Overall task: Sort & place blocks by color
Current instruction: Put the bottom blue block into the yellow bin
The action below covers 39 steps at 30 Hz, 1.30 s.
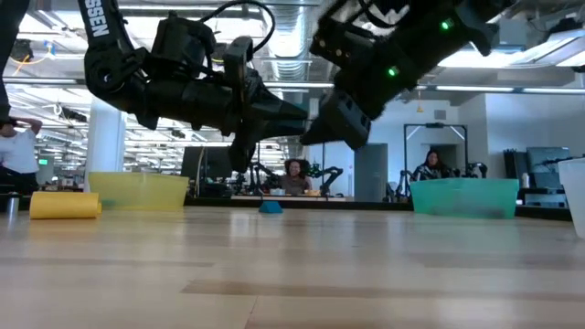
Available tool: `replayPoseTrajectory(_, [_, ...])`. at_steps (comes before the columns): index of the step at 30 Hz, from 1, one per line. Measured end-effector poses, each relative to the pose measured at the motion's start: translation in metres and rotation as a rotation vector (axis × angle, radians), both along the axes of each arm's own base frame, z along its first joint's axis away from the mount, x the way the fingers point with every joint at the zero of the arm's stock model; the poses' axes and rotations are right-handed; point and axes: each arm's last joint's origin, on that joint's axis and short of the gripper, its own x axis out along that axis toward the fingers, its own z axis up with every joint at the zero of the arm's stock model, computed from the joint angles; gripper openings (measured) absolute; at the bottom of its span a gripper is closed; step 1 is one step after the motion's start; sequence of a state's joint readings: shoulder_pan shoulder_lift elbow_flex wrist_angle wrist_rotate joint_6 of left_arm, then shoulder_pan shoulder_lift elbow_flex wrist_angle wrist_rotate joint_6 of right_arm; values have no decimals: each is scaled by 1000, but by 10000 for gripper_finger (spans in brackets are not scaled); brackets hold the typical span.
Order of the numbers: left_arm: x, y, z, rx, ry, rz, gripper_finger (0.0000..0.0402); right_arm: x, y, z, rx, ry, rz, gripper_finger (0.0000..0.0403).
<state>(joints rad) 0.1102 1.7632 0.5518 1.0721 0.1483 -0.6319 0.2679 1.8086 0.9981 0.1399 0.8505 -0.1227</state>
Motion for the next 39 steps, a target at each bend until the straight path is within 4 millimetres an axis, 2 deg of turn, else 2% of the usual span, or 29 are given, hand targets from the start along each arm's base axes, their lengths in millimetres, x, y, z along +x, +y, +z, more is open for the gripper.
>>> replayPoseTrajectory(5, [-15, 23, 2, 3, 14, 92, 75, -11, -1, 5, -85, -23, -180, 240])
replayPoseTrajectory(10, [-45, 50, 14, 38, 33, 201, 58, -18, -8, 14, -52, -33, -214, 235])
replayPoseTrajectory(16, [-80, 67, 44, 217, 117, 302, 72, -23, -23, 11, -32, 6, -230, 224])
replayPoseTrajectory(20, [-109, 70, 61, 373, 267, 508, 74, -22, -35, 5, 38, 23, -216, 216])
replayPoseTrajectory(24, [-137, 70, 67, 450, 464, 769, 65, -25, -48, -5, 95, 42, -228, 207])
replayPoseTrajectory(30, [-164, 72, 61, 477, 710, 1016, 73, -25, -57, -7, 129, 44, -231, 196])
replayPoseTrajectory(39, [-174, 82, 43, 370, 864, 1107, 77, -23, -52, -6, 163, 37, -190, 190])
